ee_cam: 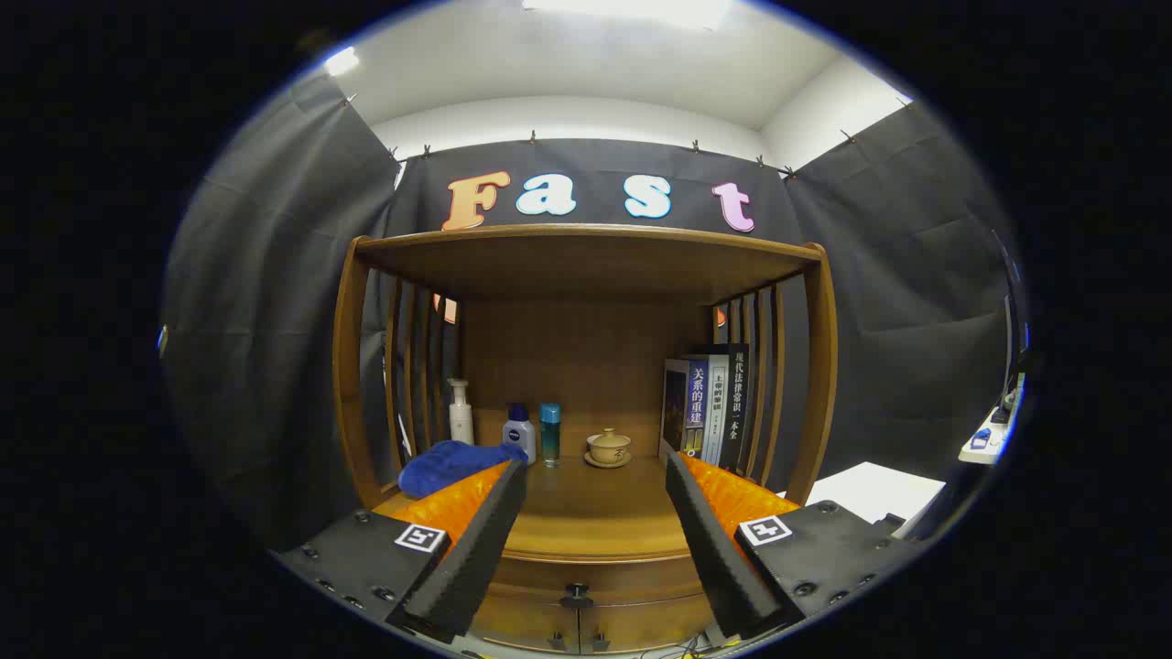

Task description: Pull open the drawer, take out the items inside it, and place them on the countertop above the cabinet.

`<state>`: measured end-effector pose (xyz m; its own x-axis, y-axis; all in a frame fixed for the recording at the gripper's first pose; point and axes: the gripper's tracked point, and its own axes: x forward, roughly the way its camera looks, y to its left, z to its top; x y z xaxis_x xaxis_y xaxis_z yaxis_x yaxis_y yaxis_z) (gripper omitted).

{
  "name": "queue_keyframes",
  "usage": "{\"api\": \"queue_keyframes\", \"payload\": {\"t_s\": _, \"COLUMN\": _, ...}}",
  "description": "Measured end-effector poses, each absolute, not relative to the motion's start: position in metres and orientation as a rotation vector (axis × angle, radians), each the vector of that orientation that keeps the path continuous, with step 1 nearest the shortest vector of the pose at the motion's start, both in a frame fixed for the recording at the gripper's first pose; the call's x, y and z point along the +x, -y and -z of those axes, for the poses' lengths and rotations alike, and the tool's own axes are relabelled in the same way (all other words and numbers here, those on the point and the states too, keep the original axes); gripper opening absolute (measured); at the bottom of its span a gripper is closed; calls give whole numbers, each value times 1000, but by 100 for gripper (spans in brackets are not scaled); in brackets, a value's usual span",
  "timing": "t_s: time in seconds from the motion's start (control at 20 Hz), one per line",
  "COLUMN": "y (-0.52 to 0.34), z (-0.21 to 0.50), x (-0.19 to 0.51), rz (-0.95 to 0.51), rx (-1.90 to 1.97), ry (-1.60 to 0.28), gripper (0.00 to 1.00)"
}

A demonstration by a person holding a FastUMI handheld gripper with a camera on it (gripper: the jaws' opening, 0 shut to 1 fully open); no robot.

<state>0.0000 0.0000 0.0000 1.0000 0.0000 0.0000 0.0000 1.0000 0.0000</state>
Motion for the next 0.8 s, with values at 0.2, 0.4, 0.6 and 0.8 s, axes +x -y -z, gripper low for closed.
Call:
{"api": "queue_keyframes", "payload": {"t_s": 0.2, "y": -1, "z": 5, "x": -2, "rz": -6, "rx": 3, "ry": -14, "gripper": 100}}
{"api": "queue_keyframes", "payload": {"t_s": 0.4, "y": -3, "z": 5, "x": -1, "rz": -13, "rx": -6, "ry": -23, "gripper": 100}}
{"api": "queue_keyframes", "payload": {"t_s": 0.6, "y": -6, "z": 7, "x": -2, "rz": -18, "rx": -13, "ry": -26, "gripper": 100}}
{"api": "queue_keyframes", "payload": {"t_s": 0.8, "y": -9, "z": 11, "x": -3, "rz": -28, "rx": -18, "ry": -29, "gripper": 100}}
